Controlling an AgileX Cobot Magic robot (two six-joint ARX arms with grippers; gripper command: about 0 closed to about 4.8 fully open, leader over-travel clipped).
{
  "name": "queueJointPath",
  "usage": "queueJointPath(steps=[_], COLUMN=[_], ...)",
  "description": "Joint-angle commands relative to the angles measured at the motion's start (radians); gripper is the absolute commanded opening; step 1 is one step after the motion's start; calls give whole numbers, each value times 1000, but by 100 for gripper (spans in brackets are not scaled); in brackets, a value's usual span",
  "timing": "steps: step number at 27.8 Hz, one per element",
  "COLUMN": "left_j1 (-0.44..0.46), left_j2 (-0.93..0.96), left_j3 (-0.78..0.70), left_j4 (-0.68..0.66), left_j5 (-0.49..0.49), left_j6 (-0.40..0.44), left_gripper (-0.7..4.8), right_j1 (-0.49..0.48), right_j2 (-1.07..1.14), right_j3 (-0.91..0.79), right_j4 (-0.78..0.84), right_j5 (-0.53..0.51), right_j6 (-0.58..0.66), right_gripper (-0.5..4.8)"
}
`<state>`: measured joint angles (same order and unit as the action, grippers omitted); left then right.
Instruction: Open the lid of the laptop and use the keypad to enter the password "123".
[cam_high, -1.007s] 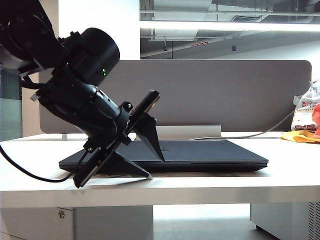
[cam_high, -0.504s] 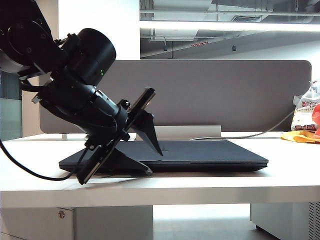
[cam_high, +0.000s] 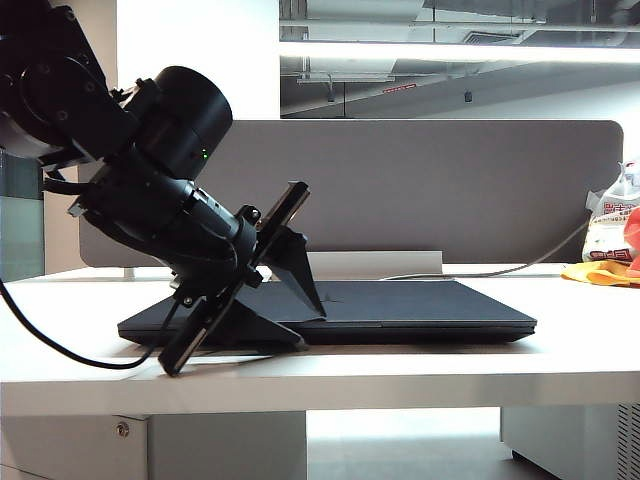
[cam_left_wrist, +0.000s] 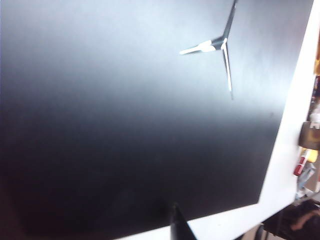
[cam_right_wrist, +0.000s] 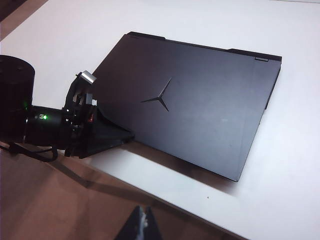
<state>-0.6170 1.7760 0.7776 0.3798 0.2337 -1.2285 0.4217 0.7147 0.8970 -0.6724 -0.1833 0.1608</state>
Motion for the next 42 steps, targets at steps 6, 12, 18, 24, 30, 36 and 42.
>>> queueJointPath(steps=[6,12,18,24,30,36,42], left_j1=[-2,-2,-2,-2,-2,-2,-2], left_j2=[5,5,5,5,5,11,15], left_j3=[5,5,5,5,5,5,5], left_j4=[111,117,117,116,115,114,112], left_j5=[9,11,6,1,-9,-9,-10], left_j6=[-2,9,24,24,24,15,8], left_gripper=[41,12,-6,-5,32,99,99], right_j1=[1,1,1,1,1,1,1], right_j2=[-2,-2,-2,-2,-2,-2,-2], right_j3=[7,7,7,7,7,7,7], right_j4=[11,11,10,10,10,10,10], right_j5=[-2,-2,-2,-2,-2,2,2], right_j6=[-5,-5,-5,-9,-12,-16,-16], right_gripper=[-5,-5,-5,-5,-5,-5,-5])
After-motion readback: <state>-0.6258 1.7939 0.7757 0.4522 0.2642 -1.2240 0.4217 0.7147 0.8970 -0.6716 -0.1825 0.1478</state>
